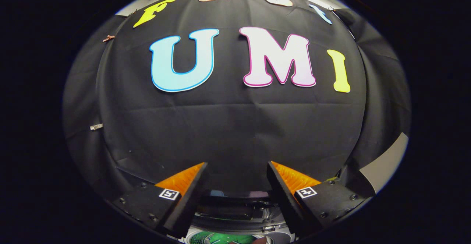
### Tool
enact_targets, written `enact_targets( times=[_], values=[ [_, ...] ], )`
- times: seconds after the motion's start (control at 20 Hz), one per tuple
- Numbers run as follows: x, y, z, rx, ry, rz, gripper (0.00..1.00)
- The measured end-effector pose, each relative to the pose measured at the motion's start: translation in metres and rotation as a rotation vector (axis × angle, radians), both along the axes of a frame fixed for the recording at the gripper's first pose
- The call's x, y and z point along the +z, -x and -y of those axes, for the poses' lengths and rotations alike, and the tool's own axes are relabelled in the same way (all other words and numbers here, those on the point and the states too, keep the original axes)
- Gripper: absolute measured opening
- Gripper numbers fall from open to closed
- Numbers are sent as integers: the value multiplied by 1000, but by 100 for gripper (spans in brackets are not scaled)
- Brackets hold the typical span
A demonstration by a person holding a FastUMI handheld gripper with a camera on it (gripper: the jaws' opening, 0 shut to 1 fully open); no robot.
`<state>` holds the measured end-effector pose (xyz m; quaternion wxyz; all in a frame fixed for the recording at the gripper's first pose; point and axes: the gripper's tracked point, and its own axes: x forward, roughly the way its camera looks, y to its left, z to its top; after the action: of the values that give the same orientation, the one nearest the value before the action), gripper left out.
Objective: Put the clothes into the washing machine and then close the washing machine lid.
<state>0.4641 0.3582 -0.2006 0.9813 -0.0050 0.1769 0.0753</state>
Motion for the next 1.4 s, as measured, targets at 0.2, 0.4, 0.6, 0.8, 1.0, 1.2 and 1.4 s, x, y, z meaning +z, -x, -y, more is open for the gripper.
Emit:
enact_targets(
  times=[0.2,0.4,0.6,0.8,1.0,1.2,1.4],
  values=[
    [-4,13,1,4,16,-69,100],
    [0,29,2,35,15,-92,100],
    [2,46,3,55,12,-101,100],
    [2,65,4,78,5,-107,100],
    [3,83,6,93,0,-105,100],
    [0,98,8,102,-4,-112,100],
    [-3,114,10,102,-5,-124,100]
  ],
)
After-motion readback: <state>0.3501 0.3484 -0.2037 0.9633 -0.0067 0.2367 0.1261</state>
